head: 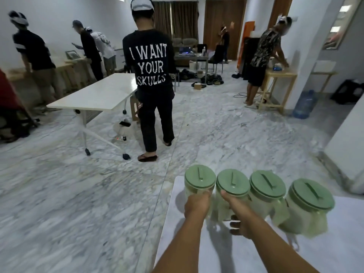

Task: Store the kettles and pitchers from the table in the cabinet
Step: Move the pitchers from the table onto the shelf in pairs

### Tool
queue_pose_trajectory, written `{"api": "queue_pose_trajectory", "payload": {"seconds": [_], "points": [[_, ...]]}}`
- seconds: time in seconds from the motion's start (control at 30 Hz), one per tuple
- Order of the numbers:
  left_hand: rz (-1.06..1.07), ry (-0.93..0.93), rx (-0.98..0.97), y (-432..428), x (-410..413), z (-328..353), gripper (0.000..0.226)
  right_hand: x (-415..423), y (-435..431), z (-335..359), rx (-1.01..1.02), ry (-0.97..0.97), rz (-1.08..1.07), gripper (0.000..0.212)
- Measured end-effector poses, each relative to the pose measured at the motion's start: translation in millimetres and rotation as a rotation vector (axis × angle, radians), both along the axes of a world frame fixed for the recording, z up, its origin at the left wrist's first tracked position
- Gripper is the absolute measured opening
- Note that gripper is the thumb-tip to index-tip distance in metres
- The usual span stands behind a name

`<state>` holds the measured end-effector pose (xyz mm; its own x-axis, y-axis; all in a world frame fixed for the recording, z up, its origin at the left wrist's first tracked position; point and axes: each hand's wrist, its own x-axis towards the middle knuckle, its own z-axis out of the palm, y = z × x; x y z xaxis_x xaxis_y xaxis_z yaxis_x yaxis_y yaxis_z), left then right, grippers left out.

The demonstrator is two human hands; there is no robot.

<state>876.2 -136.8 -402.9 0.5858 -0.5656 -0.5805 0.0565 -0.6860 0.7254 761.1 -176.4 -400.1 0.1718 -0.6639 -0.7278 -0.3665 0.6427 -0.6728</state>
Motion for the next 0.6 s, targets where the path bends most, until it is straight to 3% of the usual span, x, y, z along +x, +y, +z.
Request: {"api": "queue_pose_trajectory", "payload": {"seconds": [0.13, 0.3, 0.43, 0.6], "points": [[0.032, 0.046, -0.016, -4.8, 2.4, -9.6, 0.051, 1.1, -4.9, -7.4, 0.015, -0.062, 0.004, 0.037], [0.05, -0.034, -0.054, -2.5, 10.2, -5.6, 0.046, 8.9, 3.8, -10.6, -0.048, -0.113, -0.092, 0.032], [0.111, -0.003, -0.157, 9.8, 21.2, 12.2, 0.046, 12.0, 13.2, 2.2, -0.218, -0.081, -0.197, 0.021], [0.067, -0.022, -0.306, 43.0, 37.2, 72.7, 0.042, 16.3, 52.4, 55.1, -0.345, -0.132, -0.254, 0.017]]}}
